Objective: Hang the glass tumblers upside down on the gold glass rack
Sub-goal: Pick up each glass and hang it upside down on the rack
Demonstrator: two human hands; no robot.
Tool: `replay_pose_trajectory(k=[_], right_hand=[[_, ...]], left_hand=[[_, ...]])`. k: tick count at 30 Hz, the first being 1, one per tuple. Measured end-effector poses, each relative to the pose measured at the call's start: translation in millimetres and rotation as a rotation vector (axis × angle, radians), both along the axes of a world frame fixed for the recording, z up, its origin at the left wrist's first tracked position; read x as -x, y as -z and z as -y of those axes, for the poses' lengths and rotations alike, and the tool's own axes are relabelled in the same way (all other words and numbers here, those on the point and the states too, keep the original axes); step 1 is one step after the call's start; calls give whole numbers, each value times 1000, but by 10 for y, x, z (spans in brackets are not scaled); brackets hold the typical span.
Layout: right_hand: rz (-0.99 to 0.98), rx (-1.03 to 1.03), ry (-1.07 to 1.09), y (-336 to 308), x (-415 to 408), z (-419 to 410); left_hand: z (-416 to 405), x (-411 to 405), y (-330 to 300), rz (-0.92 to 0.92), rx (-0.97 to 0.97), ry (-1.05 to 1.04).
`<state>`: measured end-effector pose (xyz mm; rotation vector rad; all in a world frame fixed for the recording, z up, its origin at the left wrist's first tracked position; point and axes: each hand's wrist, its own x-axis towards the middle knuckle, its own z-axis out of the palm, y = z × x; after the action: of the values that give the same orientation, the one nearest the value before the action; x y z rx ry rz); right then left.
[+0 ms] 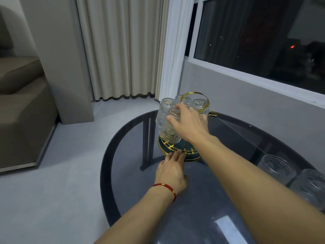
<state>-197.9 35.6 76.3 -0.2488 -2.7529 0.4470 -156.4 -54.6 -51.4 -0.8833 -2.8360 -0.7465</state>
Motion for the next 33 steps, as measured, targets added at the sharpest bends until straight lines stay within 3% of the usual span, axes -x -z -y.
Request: replay_pose_trajectory(k=[4,8,16,22,28,33], right_hand=[[86,-44,-6,23,-122,-54],[-51,-18,-31,69,-451,-219],[-185,70,-16,278,-1607,-839],[-255,28,135,587,-2307,-1353],[-419,338,360,564,-2563,-1587],[-449,412,392,582,-2641,-1676]], left_hand=[[-43,-57,-79,-48,-183,-55],[-170,-203,-207,-139,-345,28],[-503,-560,-263,12,-513,133],[-757,-850,-319,247,-469,262],[-1356,-989,-359,320,-372,302],[-1932,-921,-447,382,-439,247]])
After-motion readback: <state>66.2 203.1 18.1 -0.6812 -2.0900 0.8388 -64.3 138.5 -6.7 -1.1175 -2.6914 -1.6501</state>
